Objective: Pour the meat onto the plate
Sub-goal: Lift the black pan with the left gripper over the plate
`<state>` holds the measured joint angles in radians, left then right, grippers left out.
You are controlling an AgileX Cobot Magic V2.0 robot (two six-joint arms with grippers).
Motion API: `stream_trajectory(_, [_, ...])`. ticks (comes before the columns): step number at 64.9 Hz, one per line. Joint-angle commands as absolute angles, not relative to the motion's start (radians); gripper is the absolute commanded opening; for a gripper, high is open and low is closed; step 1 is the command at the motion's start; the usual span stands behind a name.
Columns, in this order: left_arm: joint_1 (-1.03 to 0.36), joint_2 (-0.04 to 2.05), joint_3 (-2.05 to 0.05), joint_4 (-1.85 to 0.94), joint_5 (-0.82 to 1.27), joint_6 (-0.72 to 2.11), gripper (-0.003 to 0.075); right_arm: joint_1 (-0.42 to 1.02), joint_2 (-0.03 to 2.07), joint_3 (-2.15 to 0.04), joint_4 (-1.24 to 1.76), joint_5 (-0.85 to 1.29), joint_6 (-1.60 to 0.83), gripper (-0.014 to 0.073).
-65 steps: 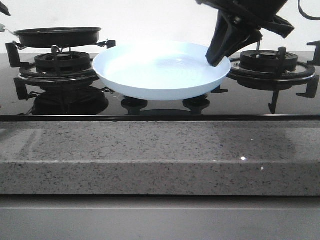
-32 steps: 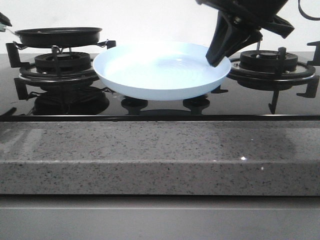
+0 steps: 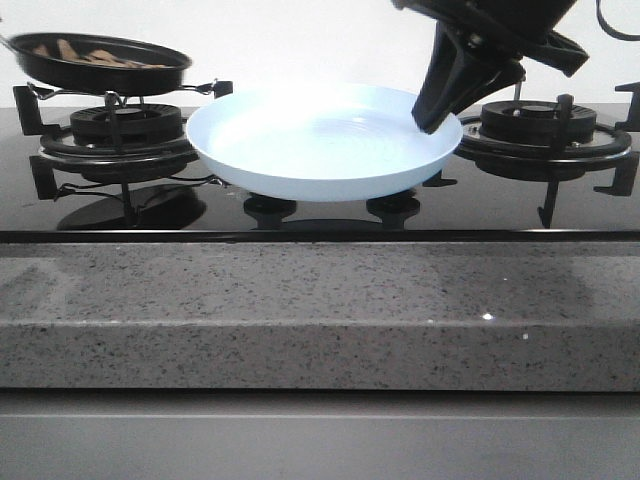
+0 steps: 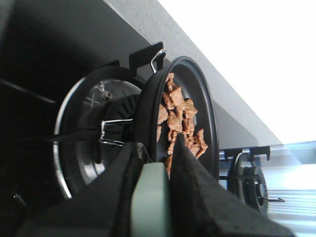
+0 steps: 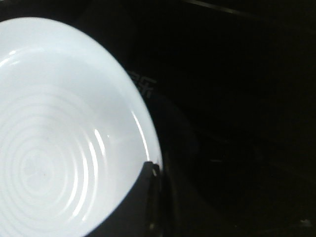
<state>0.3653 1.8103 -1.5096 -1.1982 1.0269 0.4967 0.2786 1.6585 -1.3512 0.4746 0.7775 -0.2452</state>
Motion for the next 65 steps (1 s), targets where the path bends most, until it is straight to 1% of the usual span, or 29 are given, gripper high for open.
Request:
stream_trajectory(1, [0.387,1.702,-1.533,-1.219,1.024,0.524,-0.002,0.281,1.62,-1.377,0.501,0.75,-0.252,-0.0069])
stream_trajectory(9, [0.392,1.607,-1.476,-1.303,1.023,0.574,-0.002,0.281,1.62,-1.377,0.501,0.75,-0.252,-0.0069])
stream_trajectory(18, [0.39,1.499,-1.355,-1.448,1.025,0.675,-0.002,0.281,1.62,-1.377,0.501,0.75,-0.252,-0.0069])
stream_trajectory(32, [0.359,1.371,-1.208,-1.478,1.002,0.755,-0.002,0.281,1.62,-1.377,0.501,0.75,-0.252,-0.0069])
stream_trajectory(44, [0.266,1.313,-1.135,-1.49,0.935,0.755,-0.002,0.281,1.62,-1.377,0.501,0.75,-0.252,-0.0069])
stream_trajectory(50, [0.198,1.312,-1.128,-1.502,0.918,0.757,-0.002,0.281,1.62,-1.377,0.501,0.75,-0.252,-0.0069])
stream_trajectory(65, [0.009,1.312,-1.128,-1.504,0.799,0.841,-0.002,0.281,1.62,-1.377,0.501,0.75,-0.252,-0.0069])
